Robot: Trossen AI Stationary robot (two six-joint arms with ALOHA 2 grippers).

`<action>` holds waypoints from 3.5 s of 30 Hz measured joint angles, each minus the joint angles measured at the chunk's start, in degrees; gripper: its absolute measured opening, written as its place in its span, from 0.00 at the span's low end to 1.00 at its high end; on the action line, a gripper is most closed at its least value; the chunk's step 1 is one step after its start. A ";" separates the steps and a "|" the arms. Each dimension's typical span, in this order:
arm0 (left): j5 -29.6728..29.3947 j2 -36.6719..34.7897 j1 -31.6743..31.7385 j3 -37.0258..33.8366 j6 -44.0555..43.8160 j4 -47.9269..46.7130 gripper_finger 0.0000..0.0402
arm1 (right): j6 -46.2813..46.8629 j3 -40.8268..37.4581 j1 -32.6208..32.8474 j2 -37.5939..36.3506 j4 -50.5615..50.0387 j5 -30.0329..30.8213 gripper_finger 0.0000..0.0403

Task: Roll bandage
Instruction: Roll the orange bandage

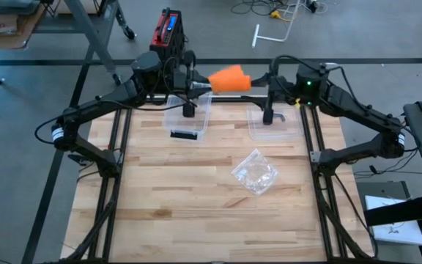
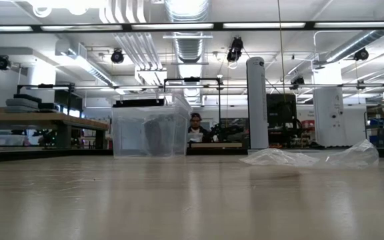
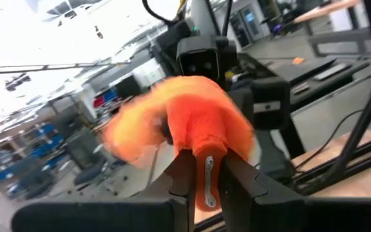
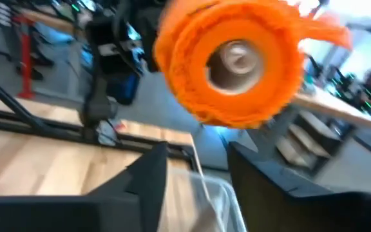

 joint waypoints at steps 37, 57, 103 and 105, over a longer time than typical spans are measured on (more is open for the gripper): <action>-6.64 5.64 -1.18 -0.11 -12.09 -23.95 0.09 | -4.56 13.53 1.93 17.63 -15.15 15.45 0.48; -4.89 5.42 -1.51 -0.11 -12.90 -25.56 0.09 | 0.08 14.64 1.63 17.87 -12.44 -6.31 0.39; -5.19 3.67 -2.89 -0.07 -16.19 -27.80 0.10 | 5.49 12.46 0.76 19.95 -22.55 -8.08 0.56; -5.24 3.65 -2.89 -0.07 -16.54 -27.80 0.10 | 5.45 12.46 0.76 20.11 -22.69 -8.08 0.51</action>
